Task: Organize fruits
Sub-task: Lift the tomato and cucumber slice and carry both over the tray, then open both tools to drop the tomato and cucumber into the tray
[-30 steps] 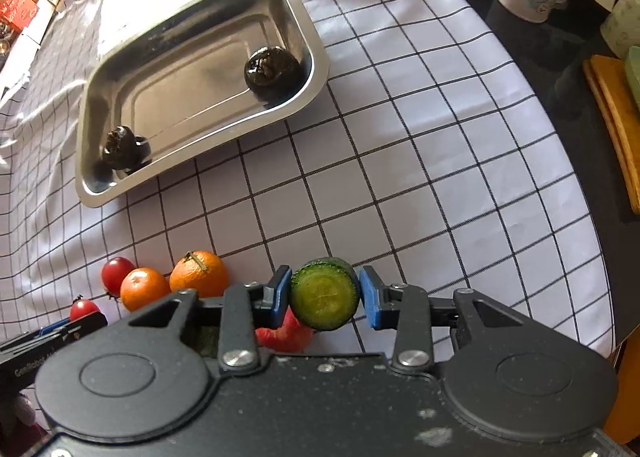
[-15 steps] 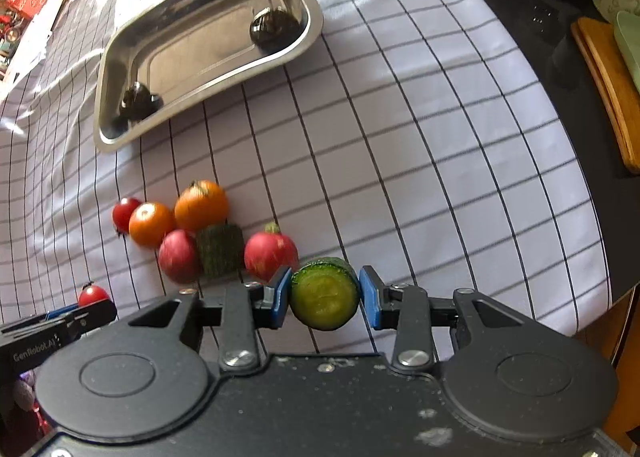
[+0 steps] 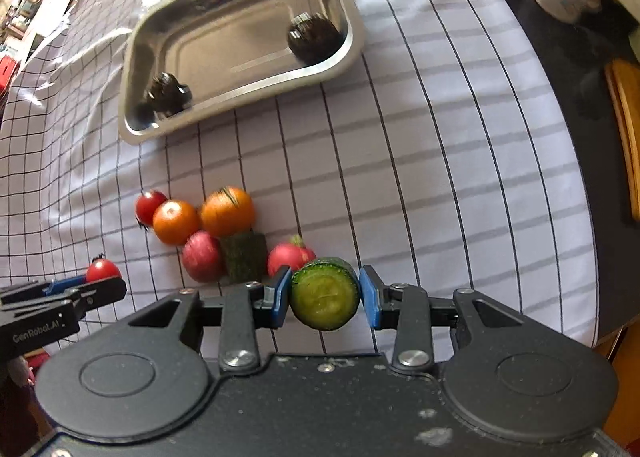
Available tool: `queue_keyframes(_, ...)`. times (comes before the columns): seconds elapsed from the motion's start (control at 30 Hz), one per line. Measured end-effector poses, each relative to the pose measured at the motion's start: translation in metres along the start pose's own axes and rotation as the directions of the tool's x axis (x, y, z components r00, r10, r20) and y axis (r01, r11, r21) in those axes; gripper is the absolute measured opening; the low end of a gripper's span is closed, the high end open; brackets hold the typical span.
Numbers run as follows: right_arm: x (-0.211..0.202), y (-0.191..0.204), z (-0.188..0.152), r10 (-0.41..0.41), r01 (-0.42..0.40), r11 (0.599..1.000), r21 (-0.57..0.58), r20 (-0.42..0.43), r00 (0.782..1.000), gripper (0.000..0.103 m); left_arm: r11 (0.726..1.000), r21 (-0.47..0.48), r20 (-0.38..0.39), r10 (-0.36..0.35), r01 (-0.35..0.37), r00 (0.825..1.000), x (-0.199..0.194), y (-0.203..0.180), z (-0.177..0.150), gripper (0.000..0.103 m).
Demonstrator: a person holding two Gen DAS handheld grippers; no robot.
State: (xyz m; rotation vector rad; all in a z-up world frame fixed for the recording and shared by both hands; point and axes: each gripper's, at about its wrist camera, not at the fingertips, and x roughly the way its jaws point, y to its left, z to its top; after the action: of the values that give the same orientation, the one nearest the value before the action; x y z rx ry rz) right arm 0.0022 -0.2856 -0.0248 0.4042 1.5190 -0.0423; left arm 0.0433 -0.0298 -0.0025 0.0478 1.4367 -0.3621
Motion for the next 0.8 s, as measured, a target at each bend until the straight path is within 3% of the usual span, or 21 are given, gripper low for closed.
queue_keyframes(0.33, -0.013, 0.019, 0.079, 0.033, -0.029, 0.998, -0.063, 0.058, 0.998, 0.038, 0.999, -0.001, 0.058, 0.042, -0.042, 0.997, -0.001, -0.012, 0.070, 0.041)
queue_keyframes(0.8, 0.013, 0.025, 0.183, 0.016, -0.009, 0.997, -0.081, 0.092, 0.996, 0.038, 0.995, -0.041, 0.044, 0.097, -0.095, 0.994, 0.041, -0.025, 0.158, 0.041)
